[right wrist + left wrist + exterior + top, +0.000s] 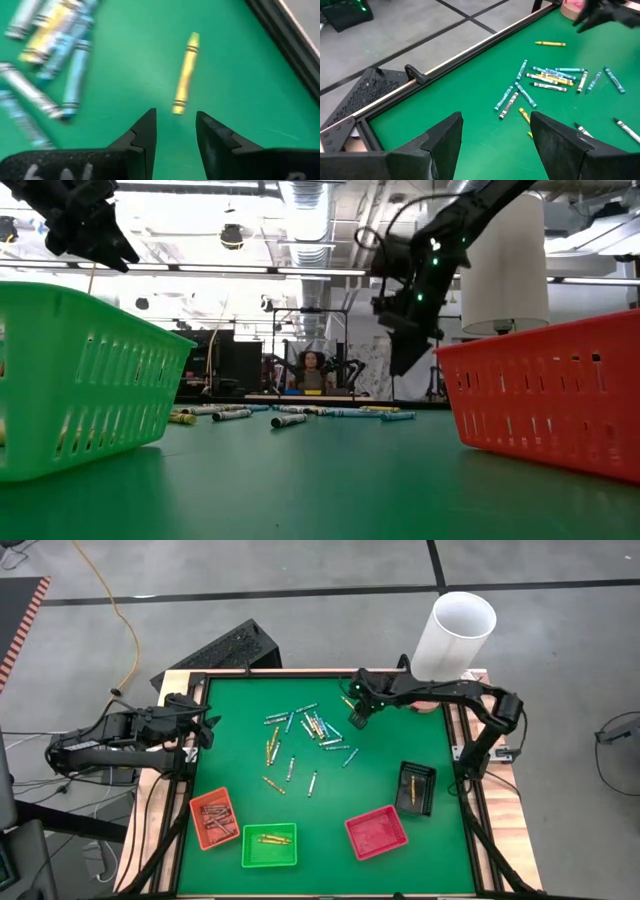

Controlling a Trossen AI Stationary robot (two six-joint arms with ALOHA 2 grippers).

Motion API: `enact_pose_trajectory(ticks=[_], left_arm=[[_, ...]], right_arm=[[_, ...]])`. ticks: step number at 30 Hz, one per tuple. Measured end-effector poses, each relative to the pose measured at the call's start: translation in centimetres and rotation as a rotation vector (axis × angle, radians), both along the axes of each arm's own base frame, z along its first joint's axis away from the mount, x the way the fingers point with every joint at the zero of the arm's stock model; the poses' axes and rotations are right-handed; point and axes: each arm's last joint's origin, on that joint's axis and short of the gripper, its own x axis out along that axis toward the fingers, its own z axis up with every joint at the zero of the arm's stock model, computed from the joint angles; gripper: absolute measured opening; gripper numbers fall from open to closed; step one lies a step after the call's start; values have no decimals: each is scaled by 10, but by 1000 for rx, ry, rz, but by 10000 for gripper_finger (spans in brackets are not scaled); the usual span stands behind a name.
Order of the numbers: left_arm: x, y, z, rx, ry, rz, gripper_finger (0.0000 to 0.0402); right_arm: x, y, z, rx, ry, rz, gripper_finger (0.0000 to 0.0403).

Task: Sort crayons
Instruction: Put the yellow crayon into the green bin

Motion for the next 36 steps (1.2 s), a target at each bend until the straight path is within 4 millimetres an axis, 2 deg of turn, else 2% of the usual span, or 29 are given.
enact_pose_trajectory(ticks=[5,11,16,25,36], left_arm=[[-1,1,0,22,4,31,223],[-1,1,1,44,12,48,223],[0,1,1,39,6,38,223],[0,1,1,56,22,26,223],[0,1,1,58,38,-10,223]], right_arm=[[26,45,11,-8,-135,102,133],[71,115,10,-80,-356,288,133],[94,163,11,-128,-485,378,133],[130,239,20,-122,-490,576,133],[165,299,22,-107,-331,713,132]])
